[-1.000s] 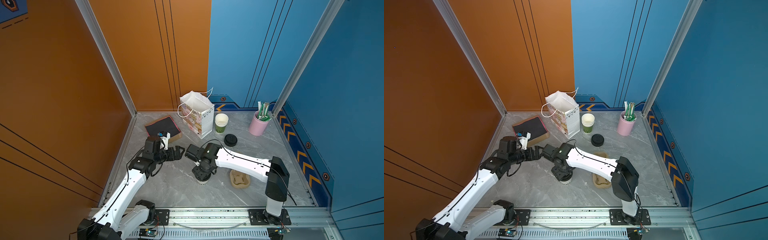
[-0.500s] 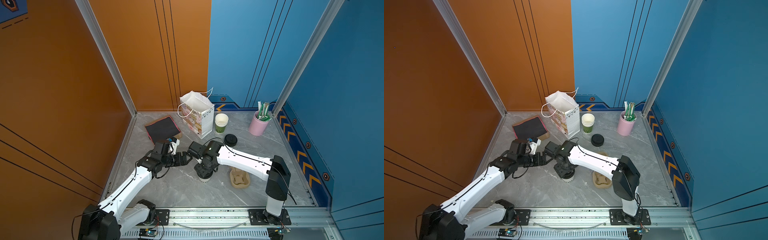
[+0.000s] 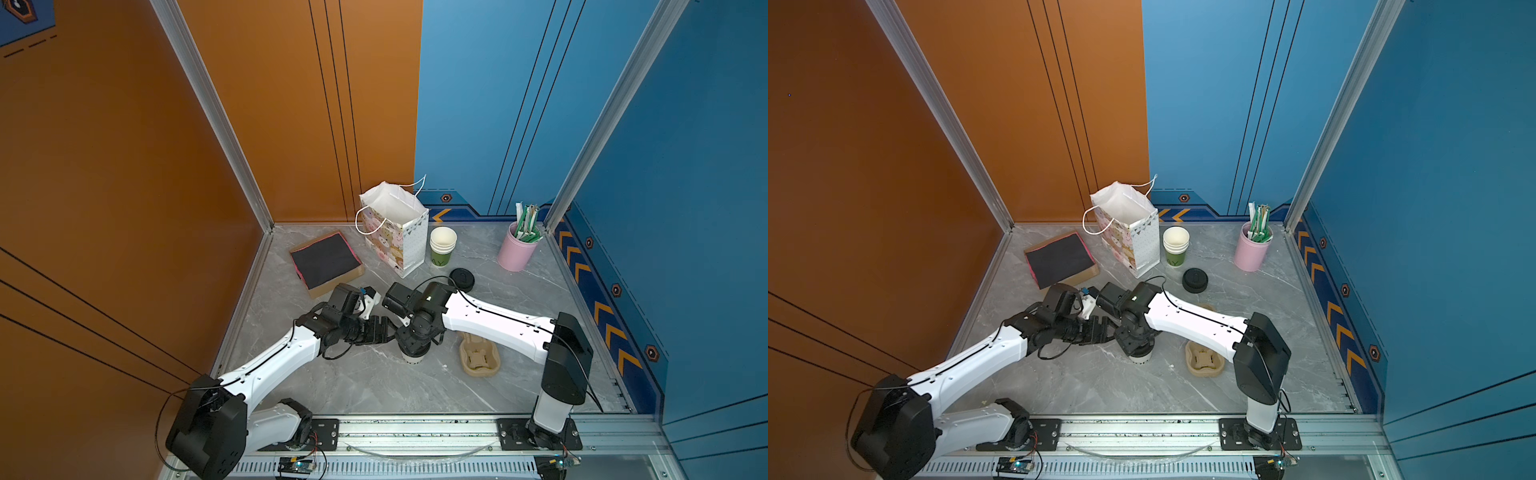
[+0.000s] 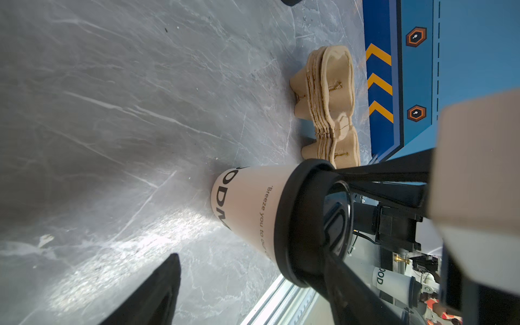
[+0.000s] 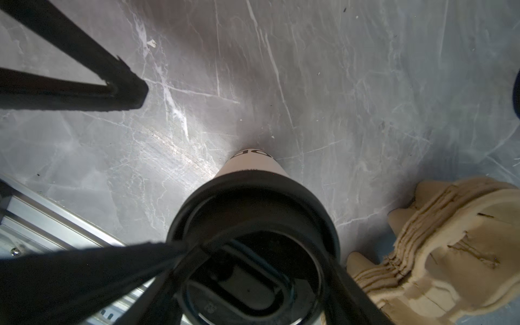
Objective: Pack a coffee takeout order
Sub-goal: Close the lid on the coffee cup.
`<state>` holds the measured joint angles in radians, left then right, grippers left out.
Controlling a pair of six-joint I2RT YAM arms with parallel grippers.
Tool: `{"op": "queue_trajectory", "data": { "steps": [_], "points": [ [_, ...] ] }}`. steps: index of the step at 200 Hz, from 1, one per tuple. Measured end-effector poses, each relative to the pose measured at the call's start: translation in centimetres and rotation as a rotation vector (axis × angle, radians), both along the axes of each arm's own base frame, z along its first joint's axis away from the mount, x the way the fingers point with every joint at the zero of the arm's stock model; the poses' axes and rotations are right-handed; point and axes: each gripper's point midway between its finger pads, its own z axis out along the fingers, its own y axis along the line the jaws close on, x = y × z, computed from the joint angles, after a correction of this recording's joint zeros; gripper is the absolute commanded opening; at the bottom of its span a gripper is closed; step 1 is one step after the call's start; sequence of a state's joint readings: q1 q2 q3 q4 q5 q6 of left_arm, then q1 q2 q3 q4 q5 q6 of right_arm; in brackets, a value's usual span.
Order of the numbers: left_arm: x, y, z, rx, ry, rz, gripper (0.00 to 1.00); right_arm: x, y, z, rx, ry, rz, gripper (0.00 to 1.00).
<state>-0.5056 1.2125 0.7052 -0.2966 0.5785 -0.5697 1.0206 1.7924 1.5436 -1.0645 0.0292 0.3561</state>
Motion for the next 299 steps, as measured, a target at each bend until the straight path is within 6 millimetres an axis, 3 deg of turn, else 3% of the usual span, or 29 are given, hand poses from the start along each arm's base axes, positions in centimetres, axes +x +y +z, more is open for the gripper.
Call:
{"op": "queue_trajectory", "data": {
  "steps": [134,219,299],
  "points": [
    [0.1,-1.3,-0.6,-0.022,0.006,-0.043,0.81,0.0,-0.3,0.0,0.012,-0.007,0.012,0.73],
    [0.0,-1.6,-0.6,0.050,-0.026,-0.072,0.81,0.1,-0.6,0.6,0.068,-0.024,-0.006,0.75],
    [-0.4,-1.3,-1.2,0.128,-0.029,-0.078,0.81,0.0,-1.0,0.4,0.113,-0.047,-0.037,0.70]
  ]
}}
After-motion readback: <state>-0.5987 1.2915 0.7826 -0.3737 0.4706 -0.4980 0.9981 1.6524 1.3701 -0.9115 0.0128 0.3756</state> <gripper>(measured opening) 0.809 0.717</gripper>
